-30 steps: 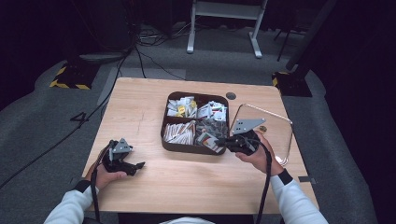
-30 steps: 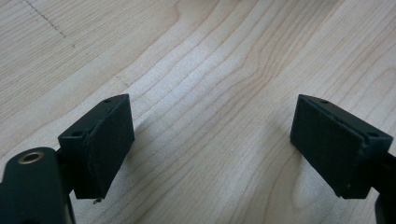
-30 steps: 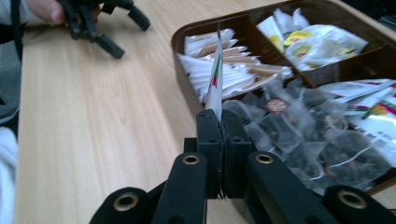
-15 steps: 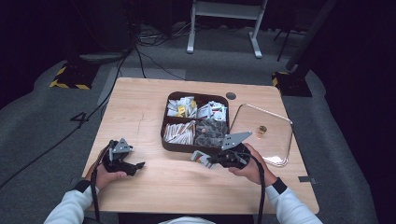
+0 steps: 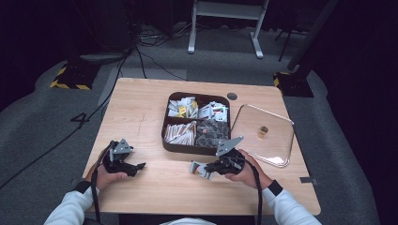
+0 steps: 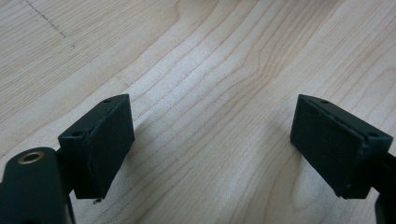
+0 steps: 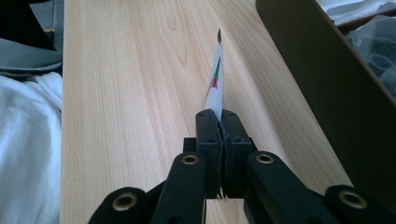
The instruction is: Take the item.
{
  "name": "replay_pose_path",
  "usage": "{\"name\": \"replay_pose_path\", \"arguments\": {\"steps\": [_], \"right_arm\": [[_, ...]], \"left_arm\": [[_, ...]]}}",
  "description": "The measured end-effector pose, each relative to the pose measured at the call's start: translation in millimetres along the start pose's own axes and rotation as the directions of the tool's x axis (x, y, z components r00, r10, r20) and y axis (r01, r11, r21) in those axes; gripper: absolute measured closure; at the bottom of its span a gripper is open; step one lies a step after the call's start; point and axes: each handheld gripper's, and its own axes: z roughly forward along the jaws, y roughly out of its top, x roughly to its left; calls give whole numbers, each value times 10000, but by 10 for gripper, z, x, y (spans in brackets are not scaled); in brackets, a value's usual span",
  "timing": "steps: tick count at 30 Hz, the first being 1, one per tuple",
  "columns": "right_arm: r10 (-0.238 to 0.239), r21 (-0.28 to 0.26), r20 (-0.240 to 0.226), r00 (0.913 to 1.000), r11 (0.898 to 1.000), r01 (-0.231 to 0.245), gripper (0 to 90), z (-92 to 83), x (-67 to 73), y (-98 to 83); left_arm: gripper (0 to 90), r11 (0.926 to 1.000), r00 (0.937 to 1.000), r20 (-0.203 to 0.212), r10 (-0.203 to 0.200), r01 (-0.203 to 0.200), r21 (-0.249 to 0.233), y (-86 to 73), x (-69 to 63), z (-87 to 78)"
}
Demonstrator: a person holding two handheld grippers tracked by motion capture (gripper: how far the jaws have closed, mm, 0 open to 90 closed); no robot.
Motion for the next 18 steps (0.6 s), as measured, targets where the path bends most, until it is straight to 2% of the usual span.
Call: {"name": "replay_pose_path", "arguments": {"steps": [4, 7, 11, 13, 14, 18], "right_arm": [[97, 47, 67, 9999, 9999, -97, 870, 18, -27, -14], [-35, 299, 172, 9998, 9995, 30, 830, 65, -33, -17], [-82, 587, 402, 9992, 9983, 58, 744, 127, -49, -26], [-79, 695, 635, 9980, 9976, 34, 660, 148, -62, -33], [-104, 818, 880, 9961, 9966, 31, 641, 158, -63, -32], [-324, 1002, 1050, 9939, 9947, 218, 589, 173, -55, -34]], "left_arm": [[138, 10000, 10000, -2, 2, -2, 1, 0, 0, 0], [138, 10000, 10000, 0, 0, 0, 2, 0, 0, 0], [138, 10000, 10000, -1, 0, 0, 2, 0, 0, 0], [138, 10000, 10000, -1, 1, -1, 1, 0, 0, 0], [138, 10000, 10000, 1, 0, 0, 1, 0, 0, 0], [138, 10000, 10000, -1, 1, -1, 2, 0, 0, 0]]}}
